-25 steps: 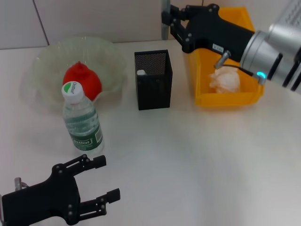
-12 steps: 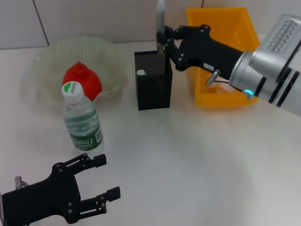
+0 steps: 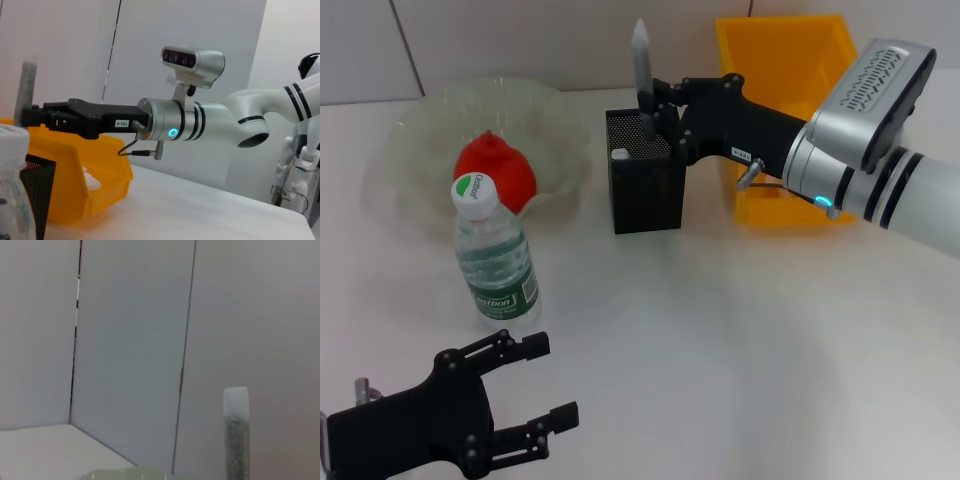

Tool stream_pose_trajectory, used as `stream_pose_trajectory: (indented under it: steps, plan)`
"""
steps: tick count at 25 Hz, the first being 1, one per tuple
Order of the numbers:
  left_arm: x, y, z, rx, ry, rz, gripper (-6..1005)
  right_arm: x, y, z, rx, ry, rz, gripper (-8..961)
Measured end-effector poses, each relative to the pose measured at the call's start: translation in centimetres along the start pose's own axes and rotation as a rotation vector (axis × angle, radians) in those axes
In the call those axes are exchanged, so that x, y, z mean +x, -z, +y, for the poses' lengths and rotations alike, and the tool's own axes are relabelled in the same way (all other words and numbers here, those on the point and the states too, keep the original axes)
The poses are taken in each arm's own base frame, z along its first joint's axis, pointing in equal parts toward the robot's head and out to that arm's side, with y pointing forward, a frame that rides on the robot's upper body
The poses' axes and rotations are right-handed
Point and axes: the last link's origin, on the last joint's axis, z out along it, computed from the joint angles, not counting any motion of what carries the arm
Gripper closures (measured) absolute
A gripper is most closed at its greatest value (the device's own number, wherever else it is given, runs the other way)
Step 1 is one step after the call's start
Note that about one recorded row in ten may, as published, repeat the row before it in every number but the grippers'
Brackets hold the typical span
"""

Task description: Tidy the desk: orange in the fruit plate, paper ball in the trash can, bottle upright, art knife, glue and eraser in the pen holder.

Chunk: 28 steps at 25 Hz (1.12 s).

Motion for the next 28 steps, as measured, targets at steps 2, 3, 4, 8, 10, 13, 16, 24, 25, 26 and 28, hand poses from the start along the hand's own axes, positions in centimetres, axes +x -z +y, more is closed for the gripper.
stream_pose_trajectory:
  steps: [2,3,4,8,10,13,16,24,25,26,28]
  plan:
    - [0.0,0.0,0.0,0.000,0.000,0.000,186,0.1,0.0,0.1,-0.005,0.004,0.005,809]
    - [0.0,0.0,0.0,-0.002,0.000,0.000,186,0.3,-0.1,0.3,-0.017,0.012,0.015,807]
    - [0.0,0.0,0.0,-0.002,0.000,0.000,186,0.3,-0.1,0.3,-0.017,0.012,0.015,805]
    - [0.1,0.0,0.1,-0.009,-0.001,0.008,186,0.5,0.2,0.4,-0.015,0.007,0.015,754]
    - [0.2,0.0,0.2,-0.013,-0.002,0.013,186,0.5,0.3,0.4,-0.016,0.003,0.014,666]
    - [0.3,0.0,0.2,-0.016,-0.003,0.014,186,0.3,0.7,0.6,-0.027,-0.015,-0.015,558]
    - [0.3,0.0,0.2,-0.017,-0.004,0.014,186,-0.4,1.4,0.7,-0.039,-0.052,-0.069,498]
    - [0.5,0.6,0.1,-0.019,-0.021,0.011,186,-3.3,8.8,0.3,-0.155,-0.203,-0.273,313]
    - [0.5,0.6,0.1,-0.019,-0.021,0.011,186,-3.0,11.0,0.7,-0.219,-0.223,-0.261,270]
    - [0.6,0.7,0.0,-0.020,-0.027,0.008,186,-3.0,11.0,0.7,-0.219,-0.223,-0.261,226]
    - [0.6,0.7,0.0,-0.020,-0.027,0.008,186,-1.6,13.4,2.1,-0.347,-0.201,-0.166,139]
